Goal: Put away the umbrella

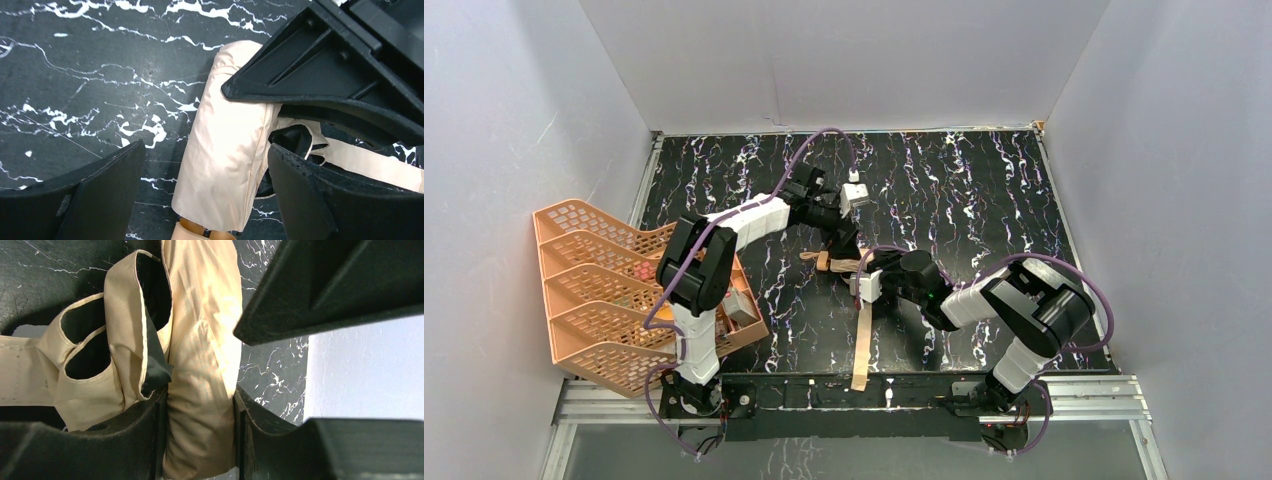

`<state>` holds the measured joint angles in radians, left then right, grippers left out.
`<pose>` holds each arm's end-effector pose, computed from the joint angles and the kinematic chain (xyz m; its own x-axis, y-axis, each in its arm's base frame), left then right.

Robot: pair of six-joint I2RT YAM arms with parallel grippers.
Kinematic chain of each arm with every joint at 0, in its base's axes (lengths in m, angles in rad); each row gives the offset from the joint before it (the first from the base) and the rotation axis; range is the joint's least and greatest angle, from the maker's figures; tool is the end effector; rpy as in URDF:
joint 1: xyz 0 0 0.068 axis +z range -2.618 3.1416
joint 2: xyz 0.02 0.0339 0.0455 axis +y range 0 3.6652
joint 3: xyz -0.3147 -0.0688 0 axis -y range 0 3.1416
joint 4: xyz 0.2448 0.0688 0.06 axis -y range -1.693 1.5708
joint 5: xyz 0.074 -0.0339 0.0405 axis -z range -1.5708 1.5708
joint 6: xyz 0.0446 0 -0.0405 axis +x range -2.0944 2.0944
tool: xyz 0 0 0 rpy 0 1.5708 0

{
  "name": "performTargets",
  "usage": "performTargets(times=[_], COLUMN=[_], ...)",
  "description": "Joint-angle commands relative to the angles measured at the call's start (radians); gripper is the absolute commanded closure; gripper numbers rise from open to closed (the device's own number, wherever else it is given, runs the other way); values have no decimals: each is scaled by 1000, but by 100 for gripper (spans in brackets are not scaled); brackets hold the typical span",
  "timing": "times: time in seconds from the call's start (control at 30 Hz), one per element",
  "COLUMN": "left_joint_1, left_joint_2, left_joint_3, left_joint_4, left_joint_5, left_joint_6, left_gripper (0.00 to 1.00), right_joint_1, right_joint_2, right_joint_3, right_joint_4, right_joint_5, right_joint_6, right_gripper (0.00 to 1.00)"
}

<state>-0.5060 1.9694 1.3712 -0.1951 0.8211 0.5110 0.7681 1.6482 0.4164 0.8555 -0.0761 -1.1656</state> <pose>0.3791 -0.2474 0.2409 -0.1626 0.4711 -0.8670 0.9847 0.1339 -0.1119 0.2080 0.2057 0.1728 0.5792 -0.7146 -0.3923 -0.5360 0.0287 -0.8437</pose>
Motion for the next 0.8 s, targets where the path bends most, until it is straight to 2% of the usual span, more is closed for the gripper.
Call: performTargets(times=[0.0, 0.23, 0.37, 0.47, 0.53, 0.6, 0.7, 0.77], left_joint_1=[-10, -25, -25, -26, -28, -36, -50, -60], left_joint_2=[-2, 53, 89, 83, 65, 55, 39, 28], left_joint_3=[-29, -52, -47, -51, -53, -55, -69, -87], left_joint_4=[-36, -58, -90, -92, -90, -85, -68, -36], left_joint_5=[4, -43, -112, -164, -189, -223, -269, -316], left_joint_6=[39, 71, 104, 118, 122, 121, 120, 105], left_gripper=[10, 12, 20, 46, 64, 75, 85, 99], right_joint_1=[17, 17, 16, 17, 16, 16, 16, 16], right_joint_2=[18, 16, 9, -1, -25, -75, -147, -213], right_joint_3=[-19, -20, -21, -20, -13, -1, 19, 19], right_joint_4=[-212, -216, -223, -228, -238, -274, -321, -344], right_joint_5=[-73, -73, -77, -80, -87, -102, -126, -131], right_joint_6=[41, 43, 46, 52, 66, 86, 142, 189], right_gripper=[78, 78, 78, 77, 72, 63, 53, 47])
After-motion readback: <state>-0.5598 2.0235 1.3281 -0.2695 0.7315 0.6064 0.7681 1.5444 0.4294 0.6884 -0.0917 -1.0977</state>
